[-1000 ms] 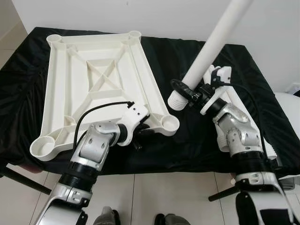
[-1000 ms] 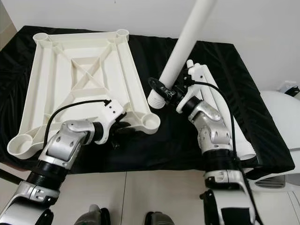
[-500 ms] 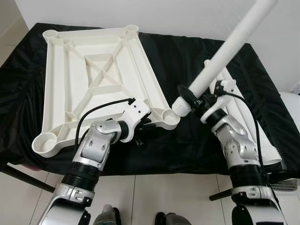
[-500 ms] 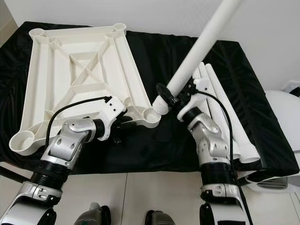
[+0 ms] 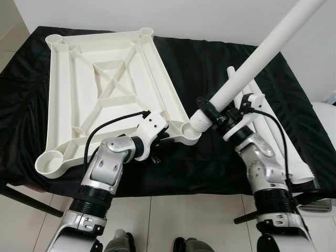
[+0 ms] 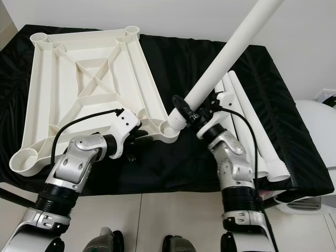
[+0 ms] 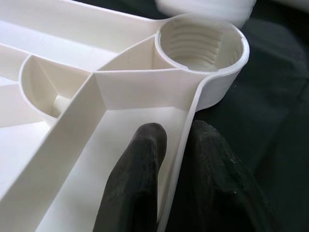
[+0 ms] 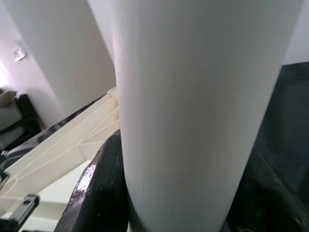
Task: Building children table
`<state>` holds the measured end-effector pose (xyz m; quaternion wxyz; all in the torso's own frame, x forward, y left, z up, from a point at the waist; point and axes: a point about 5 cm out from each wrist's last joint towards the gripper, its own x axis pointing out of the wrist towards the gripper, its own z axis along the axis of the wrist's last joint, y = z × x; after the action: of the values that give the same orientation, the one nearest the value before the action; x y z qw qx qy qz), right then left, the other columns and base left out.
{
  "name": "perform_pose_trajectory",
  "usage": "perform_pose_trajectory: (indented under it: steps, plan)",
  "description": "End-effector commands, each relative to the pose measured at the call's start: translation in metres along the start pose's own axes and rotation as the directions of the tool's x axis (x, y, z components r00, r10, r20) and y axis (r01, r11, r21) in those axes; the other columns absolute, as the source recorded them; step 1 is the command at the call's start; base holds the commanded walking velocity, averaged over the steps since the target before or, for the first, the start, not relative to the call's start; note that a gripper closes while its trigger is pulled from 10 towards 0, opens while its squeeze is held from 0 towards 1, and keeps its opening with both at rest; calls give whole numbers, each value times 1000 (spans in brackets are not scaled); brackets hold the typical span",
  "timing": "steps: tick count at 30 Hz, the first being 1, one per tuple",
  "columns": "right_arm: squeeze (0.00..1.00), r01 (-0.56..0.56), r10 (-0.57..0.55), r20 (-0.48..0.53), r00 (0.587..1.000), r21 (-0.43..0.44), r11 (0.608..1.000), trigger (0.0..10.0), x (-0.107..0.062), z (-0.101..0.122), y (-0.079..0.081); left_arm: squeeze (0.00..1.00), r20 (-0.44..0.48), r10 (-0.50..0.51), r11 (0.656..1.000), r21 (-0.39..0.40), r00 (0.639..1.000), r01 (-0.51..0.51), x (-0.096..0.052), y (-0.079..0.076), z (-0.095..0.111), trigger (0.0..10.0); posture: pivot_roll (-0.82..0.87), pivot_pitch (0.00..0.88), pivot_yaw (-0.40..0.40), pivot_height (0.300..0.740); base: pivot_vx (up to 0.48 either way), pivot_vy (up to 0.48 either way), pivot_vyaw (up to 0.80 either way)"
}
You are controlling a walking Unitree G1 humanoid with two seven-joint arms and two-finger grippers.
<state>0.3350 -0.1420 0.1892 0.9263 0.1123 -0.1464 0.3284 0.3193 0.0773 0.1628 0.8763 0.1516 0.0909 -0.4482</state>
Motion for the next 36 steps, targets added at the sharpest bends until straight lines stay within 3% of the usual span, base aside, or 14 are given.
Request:
perform_pose_trajectory:
  steps: [1, 14, 22, 36]
  plan:
    - [0, -17, 17, 1, 1000, -15, 1000, 10000, 4, -3, 3, 0, 65, 242, 970, -32, 968, -241, -2, 8, 10, 10000, -41, 100, -45, 740, 0, 0, 0]
    - [0, -57, 57, -20, 998, -12, 998, 10000, 13, -14, 12, 0, 56, 235, 972, -30, 970, -234, -1, 4, 6, 10000, -25, 97, -57, 740, 0, 0, 0]
    - [0, -72, 61, -108, 992, -101, 992, 10000, -7, -15, 3, 0, 27, 264, 964, 1, 964, -264, -5, 8, -2, 10000, -46, 90, -57, 740, 0, 0, 0]
    - [0, -82, 62, -121, 991, -163, 983, 10000, -17, -9, -1, 0, -2, 303, 953, 28, 953, -302, -5, 18, -7, 10000, -63, 93, -43, 740, 0, 0, 0]
